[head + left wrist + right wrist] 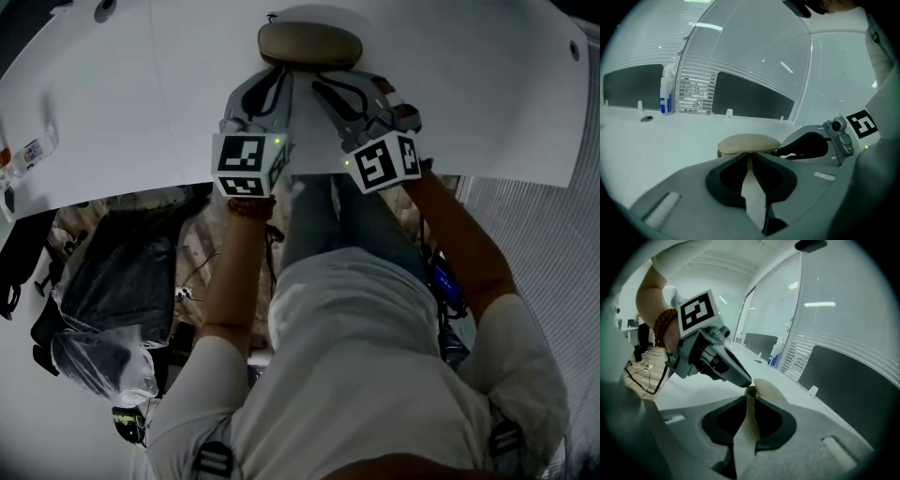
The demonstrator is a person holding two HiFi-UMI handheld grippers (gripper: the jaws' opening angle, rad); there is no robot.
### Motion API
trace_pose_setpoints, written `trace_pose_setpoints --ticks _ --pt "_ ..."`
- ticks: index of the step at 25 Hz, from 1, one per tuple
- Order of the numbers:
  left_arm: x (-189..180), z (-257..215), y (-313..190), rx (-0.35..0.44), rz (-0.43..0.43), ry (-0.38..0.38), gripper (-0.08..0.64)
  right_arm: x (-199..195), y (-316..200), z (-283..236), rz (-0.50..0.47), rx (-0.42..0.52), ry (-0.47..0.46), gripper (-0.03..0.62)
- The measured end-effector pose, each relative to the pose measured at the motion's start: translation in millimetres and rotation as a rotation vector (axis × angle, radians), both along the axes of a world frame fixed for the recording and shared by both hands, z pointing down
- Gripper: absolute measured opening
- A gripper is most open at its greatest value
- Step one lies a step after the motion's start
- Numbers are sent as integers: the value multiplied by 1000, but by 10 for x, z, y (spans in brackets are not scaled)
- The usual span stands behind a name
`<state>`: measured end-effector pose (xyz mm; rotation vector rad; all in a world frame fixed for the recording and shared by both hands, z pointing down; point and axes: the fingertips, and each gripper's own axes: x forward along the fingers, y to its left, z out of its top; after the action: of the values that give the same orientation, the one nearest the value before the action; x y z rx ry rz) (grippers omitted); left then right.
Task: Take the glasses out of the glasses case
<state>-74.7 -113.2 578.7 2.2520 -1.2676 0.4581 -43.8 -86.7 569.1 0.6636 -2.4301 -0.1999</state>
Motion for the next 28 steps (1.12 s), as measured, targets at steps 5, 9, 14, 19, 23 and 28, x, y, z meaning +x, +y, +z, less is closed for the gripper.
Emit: trace_pose_setpoints --ticks 5,9,14,19,23,28 --pt "-35 152 -11 -56 -6 -43 40 -24 -11 187 -30 45 77 64" --pt "-6 194 -64 -68 -7 -54 40 -20 -44 342 -60 69 141 69" --pt "87 150 -179 -43 6 -38 40 -19 -32 463 -86 82 181 69" --pt "191 9 -287 -27 15 -7 35 -26 -50 477 -90 81 186 69" --pt "278 -120 -416 -18 27 5 31 -14 -36 506 -99 81 194 69" --pt "357 -232 -623 -2 80 -26 29 -12 -9 532 -119 85 208 69"
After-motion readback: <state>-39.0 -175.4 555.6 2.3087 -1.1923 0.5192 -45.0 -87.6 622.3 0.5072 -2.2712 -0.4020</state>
